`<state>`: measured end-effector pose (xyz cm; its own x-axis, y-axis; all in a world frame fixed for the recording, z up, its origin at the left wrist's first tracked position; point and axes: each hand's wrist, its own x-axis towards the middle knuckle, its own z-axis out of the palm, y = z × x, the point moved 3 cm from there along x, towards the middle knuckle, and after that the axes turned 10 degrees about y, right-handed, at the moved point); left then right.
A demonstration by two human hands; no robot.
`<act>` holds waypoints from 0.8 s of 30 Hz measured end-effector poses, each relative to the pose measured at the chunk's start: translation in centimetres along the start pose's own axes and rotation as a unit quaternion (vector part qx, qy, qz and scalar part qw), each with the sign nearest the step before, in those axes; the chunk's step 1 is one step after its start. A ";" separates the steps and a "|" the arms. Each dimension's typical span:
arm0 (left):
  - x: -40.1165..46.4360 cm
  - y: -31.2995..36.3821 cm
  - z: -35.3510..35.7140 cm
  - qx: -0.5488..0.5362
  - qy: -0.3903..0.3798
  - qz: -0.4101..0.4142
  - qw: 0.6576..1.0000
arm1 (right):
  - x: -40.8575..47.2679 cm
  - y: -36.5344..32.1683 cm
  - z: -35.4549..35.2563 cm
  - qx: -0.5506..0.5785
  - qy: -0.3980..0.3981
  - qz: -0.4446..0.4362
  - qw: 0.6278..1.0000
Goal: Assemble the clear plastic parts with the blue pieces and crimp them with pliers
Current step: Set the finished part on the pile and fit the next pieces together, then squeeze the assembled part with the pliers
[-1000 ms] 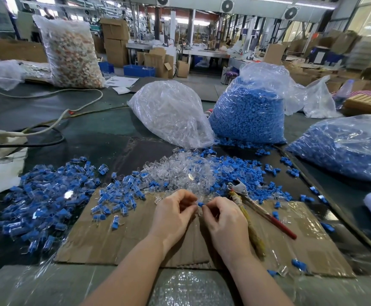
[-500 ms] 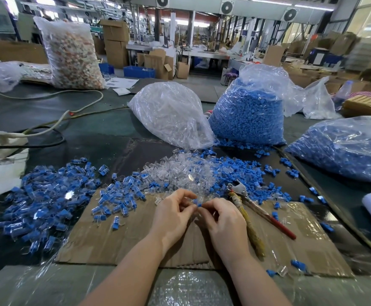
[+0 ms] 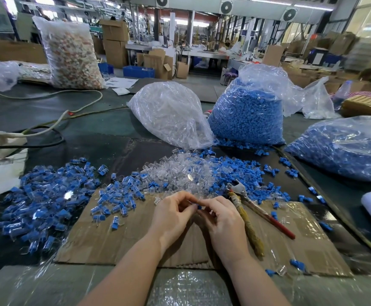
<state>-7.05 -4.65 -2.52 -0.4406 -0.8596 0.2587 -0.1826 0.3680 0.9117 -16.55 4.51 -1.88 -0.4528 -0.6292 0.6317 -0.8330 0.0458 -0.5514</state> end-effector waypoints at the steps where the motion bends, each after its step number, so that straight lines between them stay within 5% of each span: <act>1: 0.0 0.0 -0.1 -0.005 0.002 -0.001 1.000 | 0.0 0.0 0.0 0.001 0.001 -0.001 1.000; 12: 0.1 0.0 -0.1 -0.010 0.000 -0.006 1.000 | 0.1 -0.3 0.0 -0.029 0.011 -0.012 0.999; 16: 0.1 -0.2 -0.1 -0.028 0.011 -0.023 0.999 | 0.5 0.2 -1.4 -0.136 0.068 0.036 0.988; 20: 0.1 -0.1 -0.2 -0.050 0.011 -0.032 0.998 | 1.0 2.3 -3.3 -0.370 -0.054 0.200 0.906; 24: 0.2 0.0 -0.2 -0.050 0.014 -0.035 0.998 | 1.0 3.6 -4.4 -0.420 -0.151 0.258 0.857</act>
<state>-6.96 -4.89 -2.41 -0.4047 -0.8922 0.2005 -0.1229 0.2703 0.9549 -21.39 7.43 -0.83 -0.8323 -0.5232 0.1829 -0.5393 0.8407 -0.0490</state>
